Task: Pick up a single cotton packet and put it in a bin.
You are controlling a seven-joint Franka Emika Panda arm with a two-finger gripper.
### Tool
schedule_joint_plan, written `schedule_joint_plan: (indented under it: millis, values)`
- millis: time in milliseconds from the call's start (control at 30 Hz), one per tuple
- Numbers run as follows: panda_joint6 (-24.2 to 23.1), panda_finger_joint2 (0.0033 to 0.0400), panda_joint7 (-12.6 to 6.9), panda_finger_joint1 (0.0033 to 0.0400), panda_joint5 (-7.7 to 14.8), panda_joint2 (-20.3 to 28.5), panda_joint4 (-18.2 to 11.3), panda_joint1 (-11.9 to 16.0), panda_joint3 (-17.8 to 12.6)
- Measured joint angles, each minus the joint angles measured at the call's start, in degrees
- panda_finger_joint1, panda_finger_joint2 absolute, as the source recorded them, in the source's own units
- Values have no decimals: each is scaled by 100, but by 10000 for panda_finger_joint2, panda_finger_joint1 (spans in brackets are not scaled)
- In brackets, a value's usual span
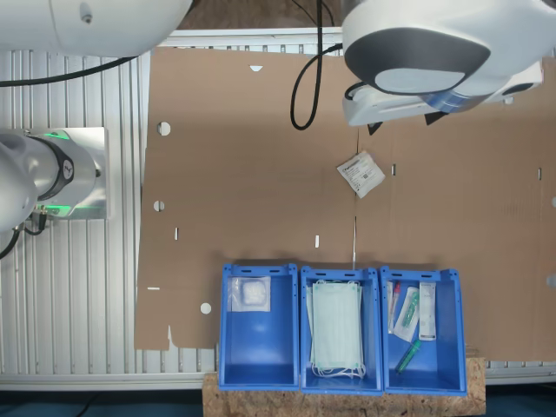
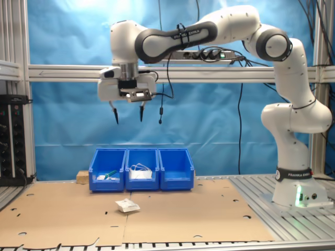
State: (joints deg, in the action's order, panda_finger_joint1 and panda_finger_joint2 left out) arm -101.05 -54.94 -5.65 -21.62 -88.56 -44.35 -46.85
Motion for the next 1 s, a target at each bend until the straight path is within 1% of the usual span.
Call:
schedule_joint_plan:
  millis: [300,533,567,800,1000]
  values:
    - [-772,400,0,400,-16,-725,-384,141,-2]
    - [-1284,400,0,400,-138,-1134,-704,181,34]
    - [-1436,400,0,400,-160,-1246,-777,187,47]
    - [-1978,400,0,400,-204,-1655,-921,244,136]
    - [-2369,400,0,400,-242,-1947,-979,382,325]
